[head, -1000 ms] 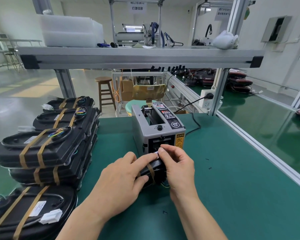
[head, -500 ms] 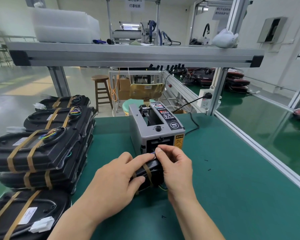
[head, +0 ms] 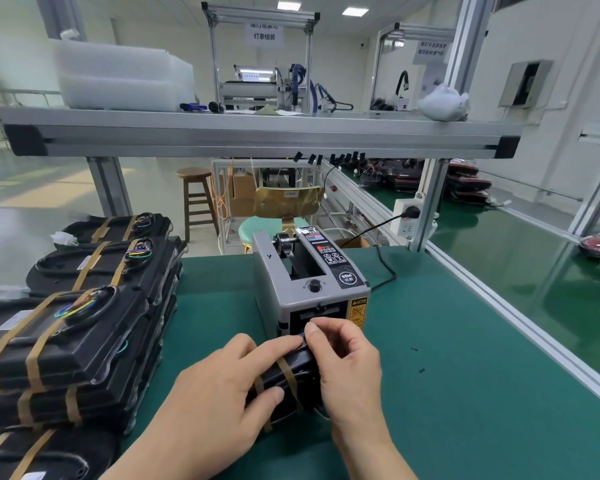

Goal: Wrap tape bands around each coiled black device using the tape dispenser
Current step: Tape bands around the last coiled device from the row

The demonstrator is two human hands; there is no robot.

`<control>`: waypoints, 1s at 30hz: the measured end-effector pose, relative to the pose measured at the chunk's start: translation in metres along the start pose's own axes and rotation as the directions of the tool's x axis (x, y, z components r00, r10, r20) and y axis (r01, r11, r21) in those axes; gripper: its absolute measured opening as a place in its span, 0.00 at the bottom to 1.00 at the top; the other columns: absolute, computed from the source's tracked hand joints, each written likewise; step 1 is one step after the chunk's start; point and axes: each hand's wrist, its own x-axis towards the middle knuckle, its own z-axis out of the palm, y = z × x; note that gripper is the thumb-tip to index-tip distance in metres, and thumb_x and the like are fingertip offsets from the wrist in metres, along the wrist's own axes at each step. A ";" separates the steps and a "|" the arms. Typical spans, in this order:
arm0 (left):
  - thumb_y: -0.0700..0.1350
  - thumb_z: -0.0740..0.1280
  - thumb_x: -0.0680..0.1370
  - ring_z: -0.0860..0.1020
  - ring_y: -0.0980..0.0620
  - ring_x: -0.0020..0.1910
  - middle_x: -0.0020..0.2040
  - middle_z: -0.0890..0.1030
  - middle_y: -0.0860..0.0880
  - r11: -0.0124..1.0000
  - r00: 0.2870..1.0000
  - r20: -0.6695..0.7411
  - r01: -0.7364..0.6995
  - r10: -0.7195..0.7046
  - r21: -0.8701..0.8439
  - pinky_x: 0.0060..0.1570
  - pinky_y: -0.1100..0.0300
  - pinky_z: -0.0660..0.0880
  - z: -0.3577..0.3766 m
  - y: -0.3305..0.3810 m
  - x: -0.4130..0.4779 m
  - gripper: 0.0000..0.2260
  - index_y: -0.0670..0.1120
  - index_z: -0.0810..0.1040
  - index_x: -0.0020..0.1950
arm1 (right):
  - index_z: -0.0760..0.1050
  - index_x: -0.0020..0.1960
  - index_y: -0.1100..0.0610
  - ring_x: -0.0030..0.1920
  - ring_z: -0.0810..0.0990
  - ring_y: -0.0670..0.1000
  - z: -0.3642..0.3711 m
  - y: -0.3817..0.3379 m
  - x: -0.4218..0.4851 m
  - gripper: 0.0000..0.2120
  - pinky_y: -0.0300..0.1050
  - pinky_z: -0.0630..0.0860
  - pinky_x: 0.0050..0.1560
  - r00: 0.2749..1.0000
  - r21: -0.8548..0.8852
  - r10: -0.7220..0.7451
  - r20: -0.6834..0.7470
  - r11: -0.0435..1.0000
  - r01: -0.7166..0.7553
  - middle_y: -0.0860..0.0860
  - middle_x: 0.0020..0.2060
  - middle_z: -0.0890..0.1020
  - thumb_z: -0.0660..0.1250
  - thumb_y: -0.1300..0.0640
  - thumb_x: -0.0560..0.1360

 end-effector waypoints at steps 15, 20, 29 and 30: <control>0.66 0.51 0.73 0.67 0.67 0.43 0.52 0.66 0.63 0.999 0.999 0.039 -0.017 0.015 0.034 0.48 0.69 0.68 -0.001 -0.003 0.004 0.25 0.83 0.43 0.65 | 0.82 0.42 0.47 0.39 0.82 0.51 0.002 0.009 0.005 0.03 0.52 0.81 0.44 0.999 -0.055 -0.048 -0.020 0.997 0.047 0.49 0.36 0.84 0.73 0.53 0.74; 0.67 0.48 0.72 0.65 0.69 0.43 0.55 0.65 0.63 0.996 0.998 0.059 -0.030 0.025 0.083 0.50 0.69 0.69 -0.001 -0.003 0.008 0.25 0.82 0.41 0.66 | 0.81 0.40 0.48 0.36 0.81 0.50 0.002 0.011 0.009 0.05 0.55 0.81 0.43 0.997 -0.084 -0.052 -0.063 0.995 0.046 0.49 0.34 0.83 0.71 0.51 0.75; 0.67 0.47 0.72 0.64 0.69 0.41 0.55 0.65 0.62 0.994 0.996 0.079 -0.043 0.035 0.103 0.47 0.71 0.67 -0.003 0.000 0.012 0.24 0.84 0.40 0.63 | 0.81 0.41 0.48 0.36 0.81 0.52 0.000 0.013 0.013 0.06 0.58 0.82 0.44 0.997 -0.109 -0.050 -0.061 0.993 0.043 0.50 0.34 0.83 0.71 0.49 0.75; 0.67 0.47 0.72 0.64 0.69 0.42 0.55 0.65 0.62 0.993 0.996 0.079 -0.047 0.038 0.105 0.47 0.70 0.67 -0.003 -0.001 0.013 0.24 0.84 0.40 0.63 | 0.81 0.41 0.48 0.37 0.81 0.54 0.001 0.013 0.013 0.06 0.59 0.82 0.43 0.997 -0.116 -0.053 -0.060 0.992 0.046 0.50 0.34 0.83 0.70 0.48 0.75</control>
